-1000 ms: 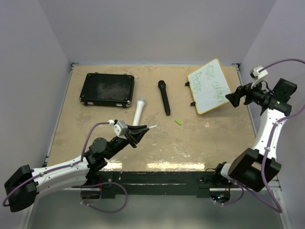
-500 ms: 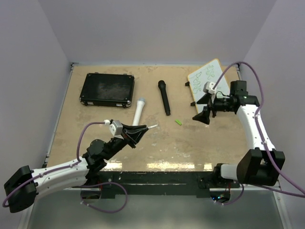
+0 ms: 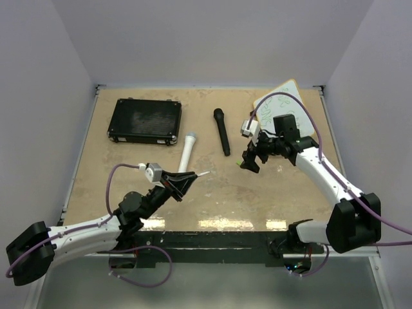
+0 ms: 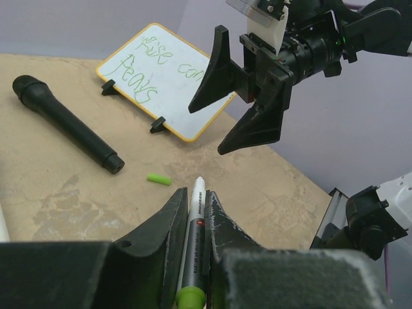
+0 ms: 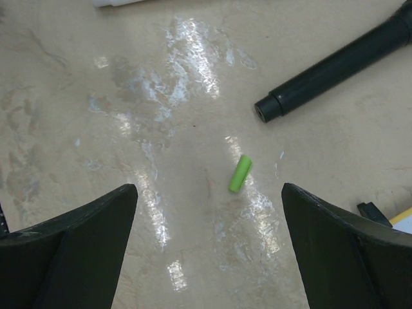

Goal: Write a sentence on the whiteboard
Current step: Pick up the pen cap from the center of the board.

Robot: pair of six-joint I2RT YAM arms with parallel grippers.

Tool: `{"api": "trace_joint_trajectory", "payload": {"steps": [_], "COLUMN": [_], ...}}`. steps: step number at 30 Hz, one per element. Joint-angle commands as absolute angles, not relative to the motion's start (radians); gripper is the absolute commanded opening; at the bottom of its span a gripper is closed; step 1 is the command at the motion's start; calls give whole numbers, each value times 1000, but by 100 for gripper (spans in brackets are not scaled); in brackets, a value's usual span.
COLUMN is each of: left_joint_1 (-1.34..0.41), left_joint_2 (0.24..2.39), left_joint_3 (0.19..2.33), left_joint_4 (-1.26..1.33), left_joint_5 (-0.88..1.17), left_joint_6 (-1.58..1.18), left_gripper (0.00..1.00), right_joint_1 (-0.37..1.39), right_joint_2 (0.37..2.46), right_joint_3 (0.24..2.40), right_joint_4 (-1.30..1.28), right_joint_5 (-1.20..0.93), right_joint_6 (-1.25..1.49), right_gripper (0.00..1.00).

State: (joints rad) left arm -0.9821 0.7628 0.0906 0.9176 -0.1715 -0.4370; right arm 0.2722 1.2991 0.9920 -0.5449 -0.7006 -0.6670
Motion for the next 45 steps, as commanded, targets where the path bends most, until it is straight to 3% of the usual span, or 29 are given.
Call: {"api": "trace_joint_trajectory", "payload": {"steps": [1, 4, 9, 12, 30, 35, 38, 45], "left_joint_1": [-979, -977, -976, -976, -976, -973, -973, -957], "left_joint_2": [781, 793, 792, 779, 779, 769, 778, 859], "left_joint_3": [75, 71, 69, 66, 43, 35, 34, 29], "left_joint_4": [1008, 1019, 999, 974, 985, 979, 989, 1104], "left_joint_5": [-212, -224, -230, -236, -239, -238, -227, -180], "left_joint_6": [-485, -483, -469, -460, -457, -460, -465, -512], "left_gripper": [0, 0, 0, 0, 0, 0, 0, 0], "right_joint_1": [304, 337, 396, 425, 439, 439, 437, 422], "right_joint_2": [1336, 1400, 1540, 1617, 1755, 1761, 1766, 1657], "right_joint_3": [970, 975, 1043, 1061, 1078, 1066, 1063, 1025], "right_joint_4": [-433, -384, -359, -350, -374, -382, -396, -410], "right_joint_5": [-548, -461, -332, -272, -189, -164, -172, -314], "right_joint_6": [-623, -577, -486, -466, -454, -457, -465, -547], "right_gripper": [95, 87, 64, 57, 36, 9, 0, 0]}}
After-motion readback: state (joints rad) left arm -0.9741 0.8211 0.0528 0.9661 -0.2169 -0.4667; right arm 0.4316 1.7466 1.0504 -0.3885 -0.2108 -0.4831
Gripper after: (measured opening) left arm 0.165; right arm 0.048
